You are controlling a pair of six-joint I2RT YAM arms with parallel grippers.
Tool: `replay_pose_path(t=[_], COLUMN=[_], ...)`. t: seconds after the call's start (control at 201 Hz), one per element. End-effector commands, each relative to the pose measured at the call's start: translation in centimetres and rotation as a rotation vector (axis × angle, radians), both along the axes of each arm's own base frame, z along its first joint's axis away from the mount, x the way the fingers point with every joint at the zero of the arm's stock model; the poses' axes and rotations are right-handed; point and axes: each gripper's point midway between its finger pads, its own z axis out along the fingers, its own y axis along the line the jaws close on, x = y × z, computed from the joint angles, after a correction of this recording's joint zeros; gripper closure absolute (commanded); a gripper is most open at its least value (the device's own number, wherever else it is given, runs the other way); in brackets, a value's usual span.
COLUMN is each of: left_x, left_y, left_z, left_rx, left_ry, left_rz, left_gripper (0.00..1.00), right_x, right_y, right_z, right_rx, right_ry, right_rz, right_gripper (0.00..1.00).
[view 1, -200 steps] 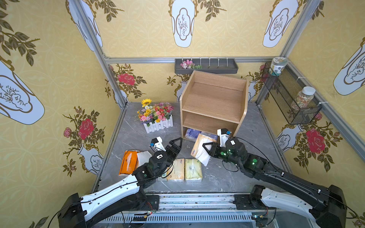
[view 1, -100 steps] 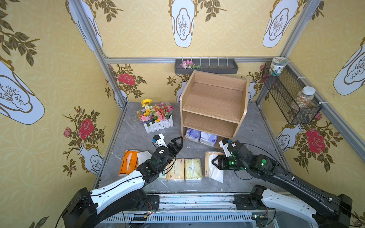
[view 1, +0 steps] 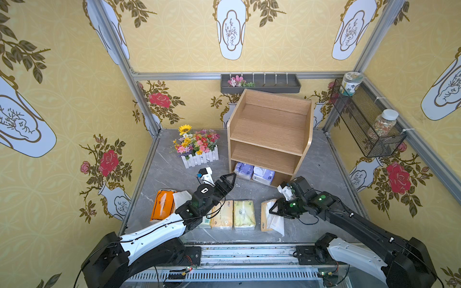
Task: Remove the tissue boxes from the shelf
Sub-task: Place the box of tissues at the center of the board.
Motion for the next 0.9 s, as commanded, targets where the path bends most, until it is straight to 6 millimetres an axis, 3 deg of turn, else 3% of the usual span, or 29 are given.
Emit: replay_pose_path(t=[0.0, 0.533, 0.632, 0.757, 0.891], left_x=[-0.2, -0.9, -0.9, -0.8, -0.9], left_y=[-0.1, 0.2, 0.2, 0.2, 0.0], left_z=[0.5, 0.8, 0.9, 0.9, 1.1], left_rx=[-0.017, -0.063, -0.066, -0.067, -0.063], left_ry=[-0.025, -0.043, -0.042, -0.034, -0.035], left_rz=[-0.018, -0.031, -0.029, -0.026, -0.038], left_gripper=[0.22, 0.3, 0.3, 0.3, 0.3], right_x=[0.8, 2.4, 2.5, 2.4, 2.8], right_y=[0.9, 1.9, 2.0, 2.1, 0.2], right_z=[0.4, -2.1, -2.6, -2.9, -3.3], right_rx=[0.07, 0.105, 0.112, 0.121, 0.002], right_ry=[-0.038, -0.046, -0.038, -0.03, -0.062], right_rz=[0.041, 0.024, 0.012, 0.006, -0.053], right_gripper=[0.59, 0.58, 0.5, 0.31, 0.16])
